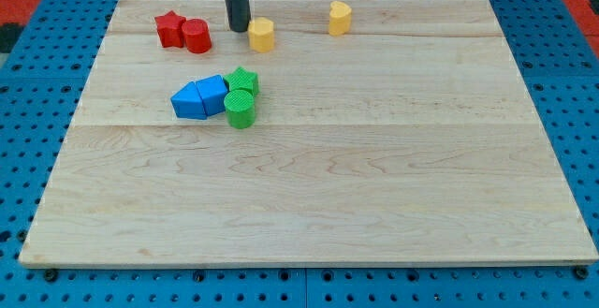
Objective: Separate the green blocks from the blue blocks
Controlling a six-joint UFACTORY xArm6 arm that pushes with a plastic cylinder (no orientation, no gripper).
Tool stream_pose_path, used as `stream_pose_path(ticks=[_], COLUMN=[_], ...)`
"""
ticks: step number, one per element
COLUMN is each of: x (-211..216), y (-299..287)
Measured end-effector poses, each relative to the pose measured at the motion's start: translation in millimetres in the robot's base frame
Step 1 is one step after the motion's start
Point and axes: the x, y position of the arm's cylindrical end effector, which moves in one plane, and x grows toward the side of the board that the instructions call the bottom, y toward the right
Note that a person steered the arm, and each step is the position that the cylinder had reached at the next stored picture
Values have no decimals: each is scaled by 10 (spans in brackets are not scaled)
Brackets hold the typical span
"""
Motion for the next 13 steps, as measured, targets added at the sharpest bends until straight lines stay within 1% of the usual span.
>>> stream_pose_path(ticks=[1, 2, 3, 4, 5, 6, 7, 8, 9, 10, 11, 12, 13], x=[133, -17, 182, 272, 30, 134, 169, -135, 111, 598, 1163, 1486, 1657], y=[-423, -580, -93, 376, 1008, 899, 410, 639, 496, 126, -31, -57, -20])
